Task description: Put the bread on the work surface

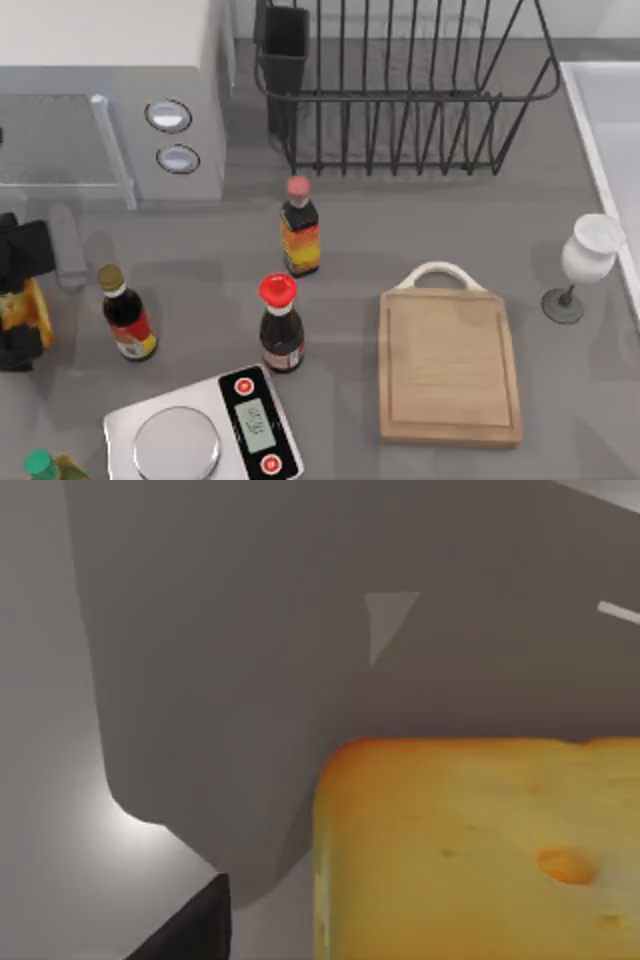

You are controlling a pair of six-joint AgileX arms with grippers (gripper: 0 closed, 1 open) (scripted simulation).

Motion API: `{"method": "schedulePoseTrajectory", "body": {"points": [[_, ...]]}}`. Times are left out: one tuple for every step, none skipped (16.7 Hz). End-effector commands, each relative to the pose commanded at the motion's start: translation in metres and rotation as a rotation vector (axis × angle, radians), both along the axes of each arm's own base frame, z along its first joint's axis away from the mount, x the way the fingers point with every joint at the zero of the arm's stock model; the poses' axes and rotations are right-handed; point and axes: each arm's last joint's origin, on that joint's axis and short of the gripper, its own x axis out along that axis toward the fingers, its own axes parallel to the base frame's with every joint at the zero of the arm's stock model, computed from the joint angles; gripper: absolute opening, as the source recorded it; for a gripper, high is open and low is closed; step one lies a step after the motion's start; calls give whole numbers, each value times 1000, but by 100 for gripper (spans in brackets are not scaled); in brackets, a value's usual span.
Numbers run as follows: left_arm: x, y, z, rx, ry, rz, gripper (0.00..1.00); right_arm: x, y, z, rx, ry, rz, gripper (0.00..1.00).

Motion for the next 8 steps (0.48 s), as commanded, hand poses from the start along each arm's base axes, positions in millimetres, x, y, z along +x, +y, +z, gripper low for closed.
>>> {"method": "schedulePoseTrajectory", "body": {"points": [[0, 0, 0, 0, 0, 0, 100, 0, 0, 0, 0, 0, 0, 100], [0, 0, 0, 0, 0, 0, 100, 0, 0, 0, 0, 0, 0, 100], [0, 0, 0, 0, 0, 0, 100, 0, 0, 0, 0, 0, 0, 100], [0, 0, 0, 0, 0, 0, 92, 0, 0, 0, 0, 0, 0, 100], [0, 0, 0, 0, 0, 0, 85, 0, 0, 0, 0, 0, 0, 100], [0, 0, 0, 0, 0, 0, 77, 0, 0, 0, 0, 0, 0, 100], [0, 0, 0, 0, 0, 0, 70, 0, 0, 0, 0, 0, 0, 100], [0, 0, 0, 0, 0, 0, 62, 0, 0, 0, 0, 0, 0, 100]]}}
